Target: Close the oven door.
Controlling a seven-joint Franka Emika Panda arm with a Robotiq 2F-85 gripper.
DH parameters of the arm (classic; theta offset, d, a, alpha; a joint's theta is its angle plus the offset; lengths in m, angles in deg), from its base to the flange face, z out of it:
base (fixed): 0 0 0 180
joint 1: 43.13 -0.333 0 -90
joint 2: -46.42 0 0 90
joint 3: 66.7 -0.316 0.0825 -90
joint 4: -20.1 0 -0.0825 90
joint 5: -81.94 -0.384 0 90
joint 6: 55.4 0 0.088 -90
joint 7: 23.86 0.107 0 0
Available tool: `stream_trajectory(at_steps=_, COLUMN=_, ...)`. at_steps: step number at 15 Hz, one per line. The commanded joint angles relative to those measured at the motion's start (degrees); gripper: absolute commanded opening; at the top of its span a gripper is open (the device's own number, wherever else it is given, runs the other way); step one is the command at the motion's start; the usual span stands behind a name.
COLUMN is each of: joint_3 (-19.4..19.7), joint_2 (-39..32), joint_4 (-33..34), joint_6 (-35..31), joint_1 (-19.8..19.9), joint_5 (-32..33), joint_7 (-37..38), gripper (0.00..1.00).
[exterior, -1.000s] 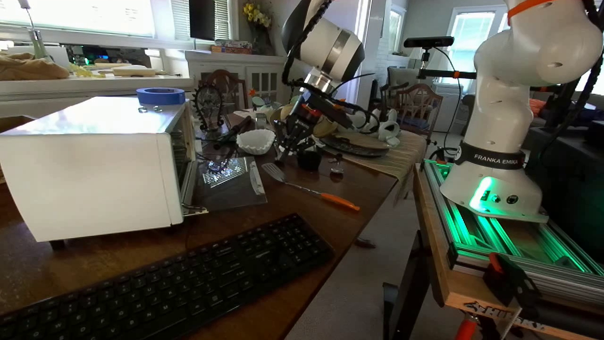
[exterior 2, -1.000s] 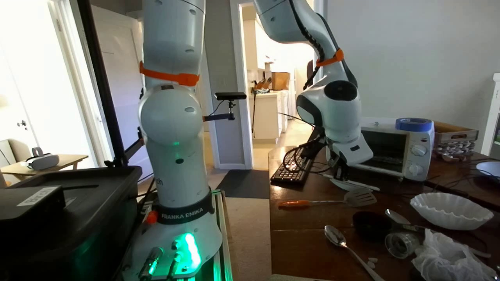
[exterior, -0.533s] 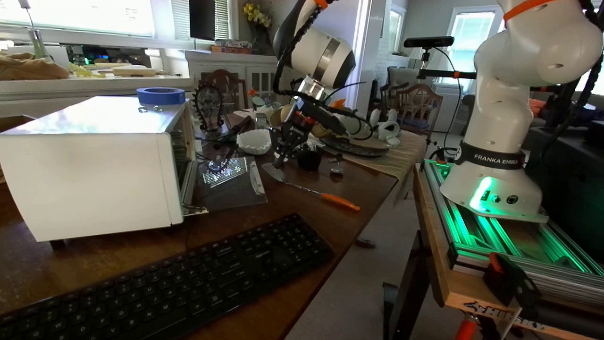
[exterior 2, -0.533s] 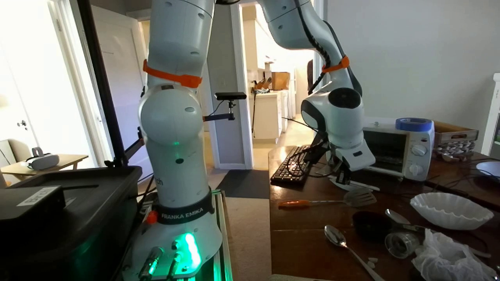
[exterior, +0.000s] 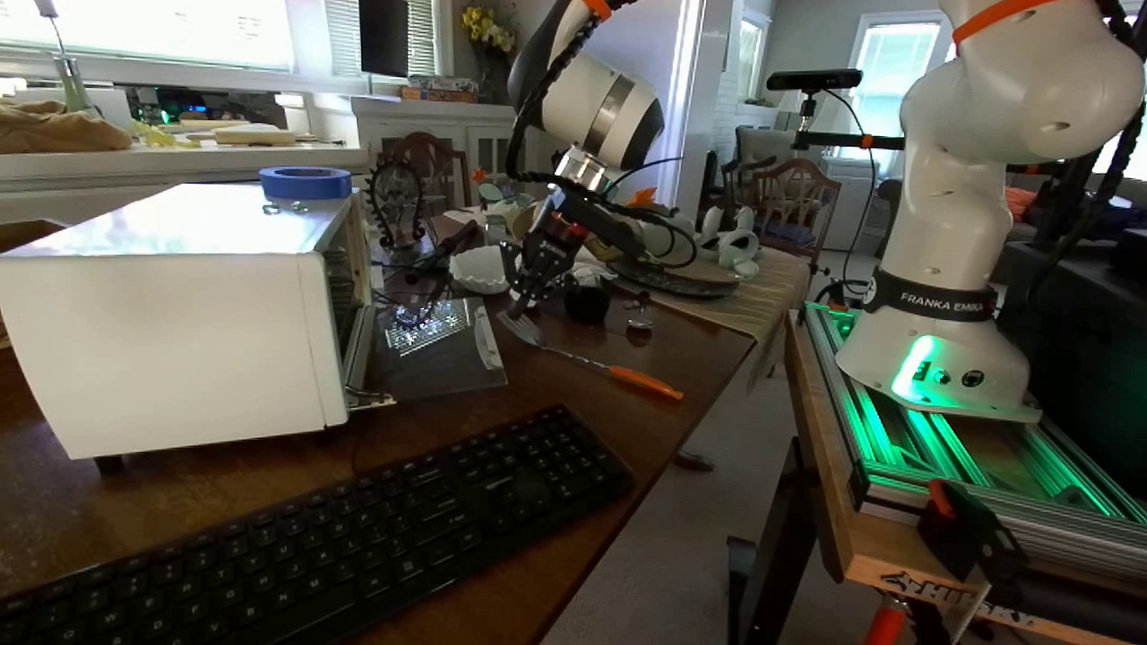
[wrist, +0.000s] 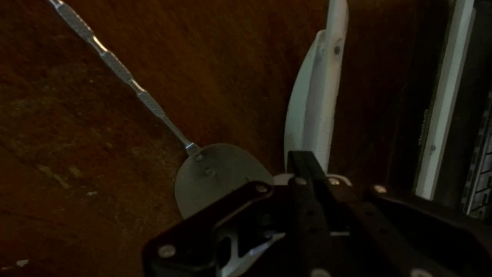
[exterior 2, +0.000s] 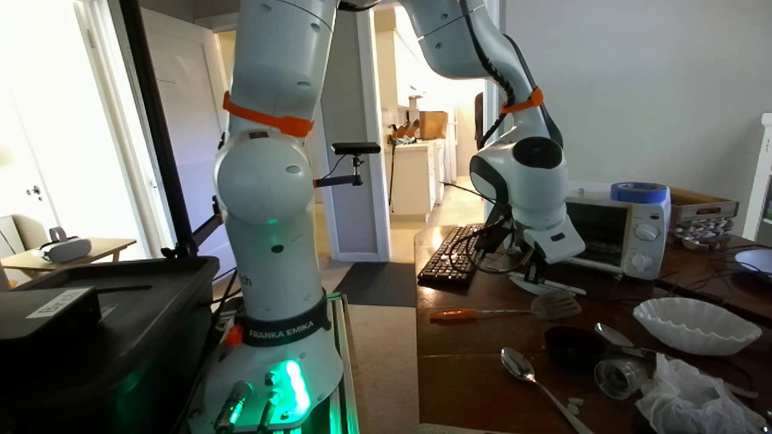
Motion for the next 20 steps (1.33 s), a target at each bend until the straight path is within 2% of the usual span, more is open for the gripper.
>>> stream_trajectory(at_steps=1, joint_3=-0.17, joint_2=-3.53, joint_4=3.25, joint_6=-1.17, joint_1=-0.58, joint_5=0.37, joint_7=0.75, gripper=0.0)
stream_trajectory(at_steps=6, joint_3=-0.47, joint_2=-5.35, joint_4=3.68, joint_6=0.15, joint_1=-1.01, joint_5=4.03, joint_7=3.55, gripper=0.0)
stream_trajectory(at_steps=20, joint_3=-0.93, joint_2=-8.53, joint_4=8.45, joint_6=-3.94, joint_1=-1.33, joint_5=0.0, joint_7=1.07, gripper=0.0)
